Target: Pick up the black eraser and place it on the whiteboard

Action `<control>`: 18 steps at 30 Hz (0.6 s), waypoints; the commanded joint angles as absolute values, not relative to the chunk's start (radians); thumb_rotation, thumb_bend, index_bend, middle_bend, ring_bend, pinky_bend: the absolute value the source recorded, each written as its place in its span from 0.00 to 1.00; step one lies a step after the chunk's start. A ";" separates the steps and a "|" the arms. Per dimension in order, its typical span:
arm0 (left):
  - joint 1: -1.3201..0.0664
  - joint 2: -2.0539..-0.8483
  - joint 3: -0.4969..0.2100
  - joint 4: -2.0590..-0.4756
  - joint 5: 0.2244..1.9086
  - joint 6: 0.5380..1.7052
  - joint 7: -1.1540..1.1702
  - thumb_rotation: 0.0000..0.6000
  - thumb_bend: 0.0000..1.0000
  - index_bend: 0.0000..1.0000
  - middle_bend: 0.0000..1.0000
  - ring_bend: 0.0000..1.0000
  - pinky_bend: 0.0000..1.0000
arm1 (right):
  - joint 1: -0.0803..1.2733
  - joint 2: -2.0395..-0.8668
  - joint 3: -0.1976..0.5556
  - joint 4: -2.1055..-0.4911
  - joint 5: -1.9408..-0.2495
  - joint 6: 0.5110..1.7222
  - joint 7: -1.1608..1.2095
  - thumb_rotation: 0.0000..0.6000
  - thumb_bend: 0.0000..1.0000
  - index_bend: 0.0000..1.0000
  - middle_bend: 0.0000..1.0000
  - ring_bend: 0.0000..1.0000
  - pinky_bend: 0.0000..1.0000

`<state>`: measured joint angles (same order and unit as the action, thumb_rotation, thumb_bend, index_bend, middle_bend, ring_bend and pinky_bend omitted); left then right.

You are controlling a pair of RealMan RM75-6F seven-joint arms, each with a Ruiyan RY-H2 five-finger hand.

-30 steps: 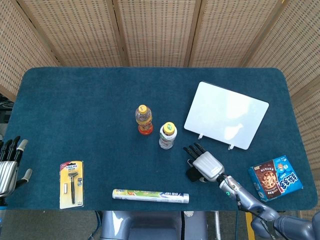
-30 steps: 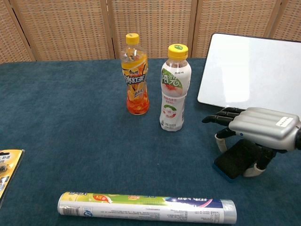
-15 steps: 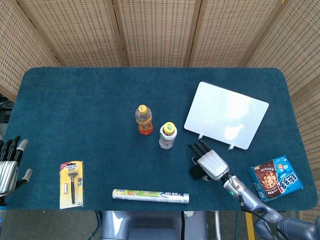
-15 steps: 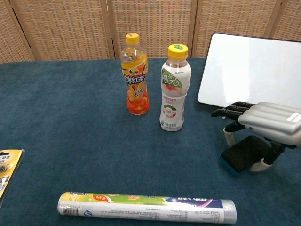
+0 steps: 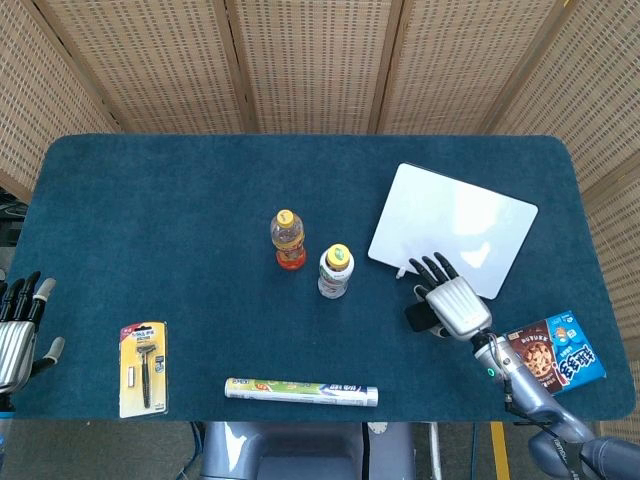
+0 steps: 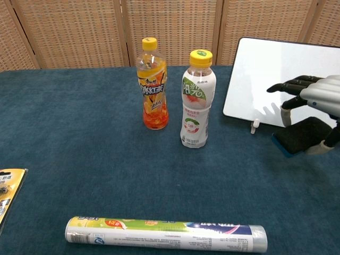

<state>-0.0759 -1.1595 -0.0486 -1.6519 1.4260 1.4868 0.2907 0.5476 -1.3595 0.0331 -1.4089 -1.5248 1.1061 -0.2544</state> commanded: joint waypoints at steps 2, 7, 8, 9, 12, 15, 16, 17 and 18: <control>-0.075 -1.161 -0.047 -1.650 1.430 1.489 0.290 1.00 0.33 0.00 0.00 0.00 0.00 | 0.527 -1.323 0.051 -1.433 -1.518 1.150 -0.257 1.00 0.18 0.51 0.06 0.00 0.00; -0.075 -1.161 -0.046 -1.651 1.433 1.491 0.292 1.00 0.33 0.00 0.00 0.00 0.00 | 0.499 -1.311 0.075 -1.429 -1.528 1.237 -0.249 1.00 0.18 0.51 0.06 0.00 0.00; -0.075 -1.162 -0.045 -1.651 1.435 1.492 0.293 1.00 0.33 0.00 0.00 0.00 0.00 | 0.495 -1.315 0.081 -1.424 -1.530 1.255 -0.245 1.00 0.18 0.51 0.06 0.00 0.00; -0.074 -1.162 -0.046 -1.652 1.436 1.494 0.294 1.00 0.33 0.00 0.00 0.00 0.00 | 0.488 -1.324 0.089 -1.413 -1.531 1.278 -0.236 1.00 0.18 0.51 0.06 0.00 0.00; -0.073 -1.162 -0.044 -1.654 1.438 1.497 0.295 1.00 0.33 0.00 0.00 0.00 0.00 | 0.476 -1.376 0.118 -1.353 -1.518 1.328 -0.194 1.00 0.18 0.51 0.06 0.00 0.00; -0.074 -1.161 -0.043 -1.656 1.443 1.497 0.291 1.00 0.33 0.00 0.00 0.00 0.00 | 0.477 -1.418 0.129 -1.303 -1.510 1.338 -0.168 1.00 0.18 0.51 0.06 0.00 0.00; -0.074 -1.161 -0.042 -1.655 1.446 1.497 0.291 1.00 0.33 0.00 0.00 0.00 0.00 | 0.478 -1.428 0.133 -1.290 -1.507 1.340 -0.163 1.00 0.18 0.51 0.06 0.00 0.00; -0.074 -1.162 -0.042 -1.655 1.448 1.498 0.291 1.00 0.33 0.00 0.00 0.00 0.00 | 0.479 -1.439 0.136 -1.277 -1.505 1.341 -0.157 1.00 0.18 0.51 0.06 0.00 0.00; -0.075 -1.162 -0.042 -1.654 1.450 1.499 0.292 1.00 0.33 0.00 0.00 0.00 0.00 | 0.481 -1.450 0.139 -1.263 -1.503 1.342 -0.150 1.00 0.18 0.51 0.06 0.00 0.00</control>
